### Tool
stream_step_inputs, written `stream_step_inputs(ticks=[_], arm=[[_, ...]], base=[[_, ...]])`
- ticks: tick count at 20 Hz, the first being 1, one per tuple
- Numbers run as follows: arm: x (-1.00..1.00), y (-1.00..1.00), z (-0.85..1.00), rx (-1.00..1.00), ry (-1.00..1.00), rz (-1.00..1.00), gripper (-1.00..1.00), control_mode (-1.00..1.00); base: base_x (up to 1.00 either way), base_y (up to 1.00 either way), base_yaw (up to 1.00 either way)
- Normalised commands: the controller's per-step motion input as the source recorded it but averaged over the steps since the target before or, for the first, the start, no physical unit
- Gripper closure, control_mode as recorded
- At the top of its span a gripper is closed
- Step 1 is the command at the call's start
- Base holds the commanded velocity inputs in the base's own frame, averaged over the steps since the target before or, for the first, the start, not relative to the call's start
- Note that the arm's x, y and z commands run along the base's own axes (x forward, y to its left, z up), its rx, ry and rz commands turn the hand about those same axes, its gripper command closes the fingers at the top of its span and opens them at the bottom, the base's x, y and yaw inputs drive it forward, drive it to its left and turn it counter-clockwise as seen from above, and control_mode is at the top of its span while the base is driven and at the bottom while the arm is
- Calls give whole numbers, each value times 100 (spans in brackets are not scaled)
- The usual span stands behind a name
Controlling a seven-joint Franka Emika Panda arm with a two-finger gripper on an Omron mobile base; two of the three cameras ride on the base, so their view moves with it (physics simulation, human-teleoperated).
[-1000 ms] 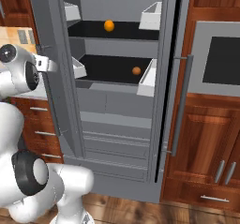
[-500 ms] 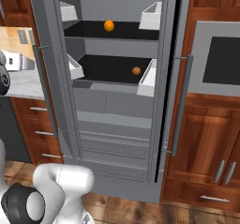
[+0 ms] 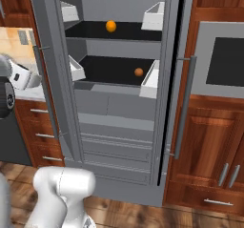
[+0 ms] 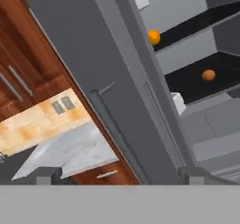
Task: Retrieve the orange and tangerine from the fridge and place them into the bowl on the dining table.
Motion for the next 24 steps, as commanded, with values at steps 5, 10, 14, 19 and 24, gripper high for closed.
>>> stream_step_inputs(ticks=[5,10,14,19,24], arm=[[-24,-99,23,56,1,-7,-100,-100],[7,-74,5,42,1,-9,-100,-100],[20,-27,0,25,2,-11,-100,-100],[1,-3,4,28,24,-11,-100,-100],[15,-12,6,33,24,-2,-100,-100]], base=[[0,0,0],[0,0,0],[0,0,0],[0,0,0],[0,0,0]])
